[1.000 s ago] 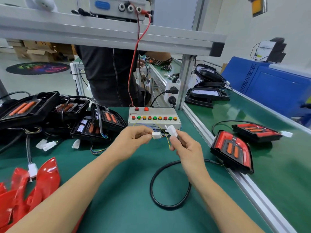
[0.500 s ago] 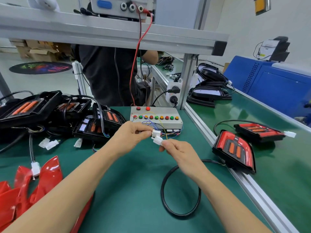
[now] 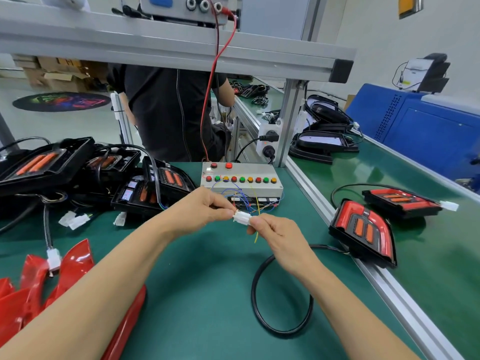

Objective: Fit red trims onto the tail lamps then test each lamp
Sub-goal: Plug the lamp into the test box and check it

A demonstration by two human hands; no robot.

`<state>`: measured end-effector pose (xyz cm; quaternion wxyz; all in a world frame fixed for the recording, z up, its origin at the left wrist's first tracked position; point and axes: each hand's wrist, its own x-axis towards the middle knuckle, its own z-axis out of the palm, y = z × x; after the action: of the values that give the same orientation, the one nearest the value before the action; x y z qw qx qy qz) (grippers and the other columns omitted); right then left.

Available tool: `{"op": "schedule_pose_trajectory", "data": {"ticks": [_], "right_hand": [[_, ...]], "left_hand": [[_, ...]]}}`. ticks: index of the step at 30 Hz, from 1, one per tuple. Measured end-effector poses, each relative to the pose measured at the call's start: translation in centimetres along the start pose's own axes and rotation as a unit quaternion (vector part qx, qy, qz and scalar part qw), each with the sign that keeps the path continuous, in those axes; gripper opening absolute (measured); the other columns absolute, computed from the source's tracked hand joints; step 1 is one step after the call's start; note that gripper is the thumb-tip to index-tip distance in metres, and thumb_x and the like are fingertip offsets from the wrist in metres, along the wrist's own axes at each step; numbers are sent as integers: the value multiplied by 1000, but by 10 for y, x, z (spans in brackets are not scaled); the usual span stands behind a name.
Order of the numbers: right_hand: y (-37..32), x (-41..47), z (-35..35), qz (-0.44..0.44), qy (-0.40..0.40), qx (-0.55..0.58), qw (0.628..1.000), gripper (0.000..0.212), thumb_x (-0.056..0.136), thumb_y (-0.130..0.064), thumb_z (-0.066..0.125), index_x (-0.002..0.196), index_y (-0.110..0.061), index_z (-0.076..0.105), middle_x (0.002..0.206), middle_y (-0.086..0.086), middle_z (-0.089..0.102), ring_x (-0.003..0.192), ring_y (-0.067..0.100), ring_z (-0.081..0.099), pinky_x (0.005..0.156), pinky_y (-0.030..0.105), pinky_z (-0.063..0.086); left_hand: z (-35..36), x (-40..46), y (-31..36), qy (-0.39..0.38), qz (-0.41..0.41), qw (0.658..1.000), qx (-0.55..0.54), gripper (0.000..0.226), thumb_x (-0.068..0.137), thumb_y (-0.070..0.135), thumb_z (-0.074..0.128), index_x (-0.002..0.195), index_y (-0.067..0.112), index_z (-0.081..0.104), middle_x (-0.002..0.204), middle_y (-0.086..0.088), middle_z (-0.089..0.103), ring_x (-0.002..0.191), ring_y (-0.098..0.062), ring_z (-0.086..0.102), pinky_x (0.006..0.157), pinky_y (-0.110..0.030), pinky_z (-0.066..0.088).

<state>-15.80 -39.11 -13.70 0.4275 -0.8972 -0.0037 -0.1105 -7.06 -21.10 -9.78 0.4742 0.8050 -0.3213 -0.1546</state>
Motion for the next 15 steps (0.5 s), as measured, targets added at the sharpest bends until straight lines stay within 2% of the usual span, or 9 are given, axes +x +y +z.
{"op": "schedule_pose_trajectory", "data": {"ticks": [2,6,8,10,12,13,15], "right_hand": [[-3,1,1,-9,7,3,1000,33,101,-33,47,72,-27,60,47,-11,40,49,5,37,53,22,27],[-4,0,0,4,-1,-43,999,33,102,-31,44,73,-24,58,58,-7,45,57,5,42,59,23,32],[-5,-1,0,23,-16,-96,995,34,103,-34,40,80,-18,60,67,-3,50,69,17,49,68,32,38],[-5,-3,-1,30,-18,-182,983,37,104,-37,36,94,-13,62,86,3,57,88,25,53,78,39,41],[-5,-8,-11,25,31,-211,977,33,102,-38,38,110,-18,62,108,2,58,107,22,50,89,37,41],[-3,-11,-21,21,84,-207,974,32,101,-37,41,118,-19,61,117,2,57,113,21,48,93,36,40],[6,-18,-49,27,226,-222,948,34,98,-30,51,127,-14,58,122,8,56,116,25,47,94,35,36]], "left_hand": [[-2,1,0,-12,-4,1000,-17,19,89,6,62,78,16,74,69,2,56,70,-7,42,68,-22,33],[2,7,-9,-27,-16,999,-20,14,89,5,62,82,7,75,66,2,51,66,-8,38,63,-22,30],[12,11,-14,-19,-25,999,-12,16,90,7,61,83,9,75,66,0,50,67,-12,37,64,-27,29],[20,14,-18,-8,-33,999,7,18,90,9,61,82,16,76,66,-4,49,67,-16,36,63,-29,27],[24,16,-23,5,-32,997,67,19,87,10,64,79,23,75,65,0,57,61,-11,42,61,-29,32],[24,16,-27,16,-29,994,107,17,86,11,66,80,24,75,67,4,61,58,-2,45,62,-26,36],[23,14,-34,45,-23,984,171,14,85,13,68,87,25,74,71,18,59,58,11,49,59,-13,34]]}}
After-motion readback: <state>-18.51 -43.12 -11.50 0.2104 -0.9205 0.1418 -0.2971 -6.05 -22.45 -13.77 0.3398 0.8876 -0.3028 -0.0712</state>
